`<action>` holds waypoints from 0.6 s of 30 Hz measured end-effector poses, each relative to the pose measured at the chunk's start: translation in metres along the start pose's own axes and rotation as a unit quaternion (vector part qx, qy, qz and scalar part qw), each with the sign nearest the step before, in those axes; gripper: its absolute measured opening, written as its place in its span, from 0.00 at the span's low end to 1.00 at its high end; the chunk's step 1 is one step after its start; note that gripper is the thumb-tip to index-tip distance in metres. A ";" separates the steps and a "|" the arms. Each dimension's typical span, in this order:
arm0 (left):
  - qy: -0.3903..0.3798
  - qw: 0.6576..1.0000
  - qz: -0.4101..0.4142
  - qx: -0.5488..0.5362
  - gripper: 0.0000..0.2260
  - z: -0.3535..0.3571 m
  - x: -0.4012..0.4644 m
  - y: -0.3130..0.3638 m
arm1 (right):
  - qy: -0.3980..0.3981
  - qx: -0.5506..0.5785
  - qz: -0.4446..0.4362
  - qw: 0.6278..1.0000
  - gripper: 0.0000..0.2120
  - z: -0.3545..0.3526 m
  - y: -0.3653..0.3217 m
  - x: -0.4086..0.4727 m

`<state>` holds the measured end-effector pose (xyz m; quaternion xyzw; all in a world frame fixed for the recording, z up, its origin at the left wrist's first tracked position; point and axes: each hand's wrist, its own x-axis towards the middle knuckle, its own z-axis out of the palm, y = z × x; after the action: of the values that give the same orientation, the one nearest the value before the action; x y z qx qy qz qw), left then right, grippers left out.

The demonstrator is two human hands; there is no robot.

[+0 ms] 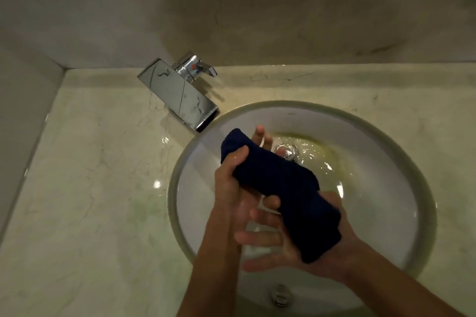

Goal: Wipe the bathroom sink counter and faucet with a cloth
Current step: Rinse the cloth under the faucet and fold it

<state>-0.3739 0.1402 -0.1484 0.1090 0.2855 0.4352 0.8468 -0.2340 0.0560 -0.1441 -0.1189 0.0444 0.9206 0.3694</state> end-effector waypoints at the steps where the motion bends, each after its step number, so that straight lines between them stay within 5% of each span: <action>1: -0.045 0.998 0.034 0.003 0.13 0.007 0.000 -0.003 | -0.039 -0.003 -0.018 0.999 0.26 0.004 0.006 0.000; 3: -0.011 0.995 0.100 -0.014 0.18 0.007 -0.001 -0.002 | -0.075 0.003 -0.018 0.997 0.19 0.013 0.012 0.000; 6: -0.069 0.989 0.025 -0.130 0.16 0.009 0.004 0.001 | -0.080 -0.031 0.026 0.996 0.17 0.026 0.012 -0.003; 8: -0.074 0.992 -0.001 -0.100 0.15 0.009 0.008 0.009 | -0.066 -0.037 0.043 0.996 0.24 0.030 0.007 -0.007; 11: 0.053 0.993 -0.055 0.091 0.19 0.021 0.017 0.022 | 0.132 -0.209 0.081 0.966 0.33 0.032 -0.010 -0.003; 14: 0.181 0.914 -0.053 0.360 0.15 0.007 0.043 0.014 | 0.370 -0.531 0.095 0.756 0.16 0.011 -0.023 0.023; 18: 0.300 0.730 -0.046 0.612 0.11 -0.020 0.075 -0.022 | 0.431 -0.760 0.087 0.479 0.13 -0.031 -0.021 0.050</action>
<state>-0.3361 0.1854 -0.2033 0.4545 0.7340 0.1366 0.4858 -0.2488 0.0999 -0.1865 -0.7304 -0.5084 0.4560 -0.0122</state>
